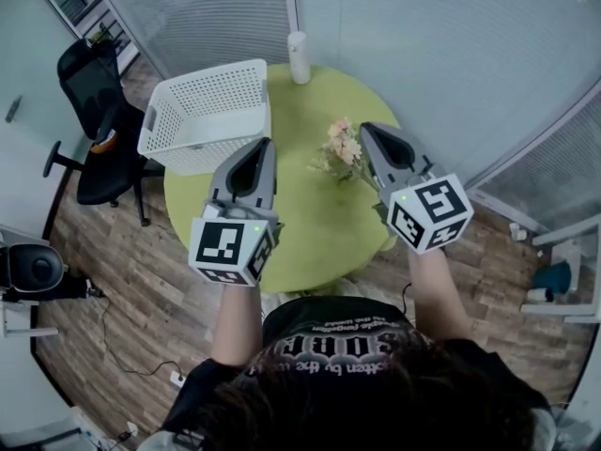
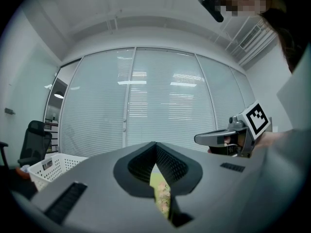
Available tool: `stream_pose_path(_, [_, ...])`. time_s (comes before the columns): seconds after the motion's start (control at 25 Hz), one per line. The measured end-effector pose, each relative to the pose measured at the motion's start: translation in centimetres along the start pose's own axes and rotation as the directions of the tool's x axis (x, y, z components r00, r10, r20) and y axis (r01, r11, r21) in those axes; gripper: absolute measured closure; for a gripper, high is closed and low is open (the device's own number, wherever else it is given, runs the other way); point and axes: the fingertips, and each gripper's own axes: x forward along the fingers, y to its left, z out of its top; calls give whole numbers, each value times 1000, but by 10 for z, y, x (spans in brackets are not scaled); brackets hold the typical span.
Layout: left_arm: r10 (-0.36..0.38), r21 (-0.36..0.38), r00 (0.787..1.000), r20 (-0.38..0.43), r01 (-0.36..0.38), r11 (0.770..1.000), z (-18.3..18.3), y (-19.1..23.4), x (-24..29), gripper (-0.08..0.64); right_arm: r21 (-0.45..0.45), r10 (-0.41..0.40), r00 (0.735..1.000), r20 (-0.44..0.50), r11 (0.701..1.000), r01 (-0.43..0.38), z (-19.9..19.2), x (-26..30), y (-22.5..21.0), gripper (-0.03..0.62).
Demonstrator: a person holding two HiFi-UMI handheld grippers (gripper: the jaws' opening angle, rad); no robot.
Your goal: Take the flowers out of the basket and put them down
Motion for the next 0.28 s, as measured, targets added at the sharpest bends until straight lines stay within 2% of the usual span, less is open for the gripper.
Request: stream_pose_path(0.28, [5, -2, 1000, 0, -5, 1000, 0, 3, -3, 561, 0, 0, 1000, 2, 1000, 0, 4, 1, -1, 566])
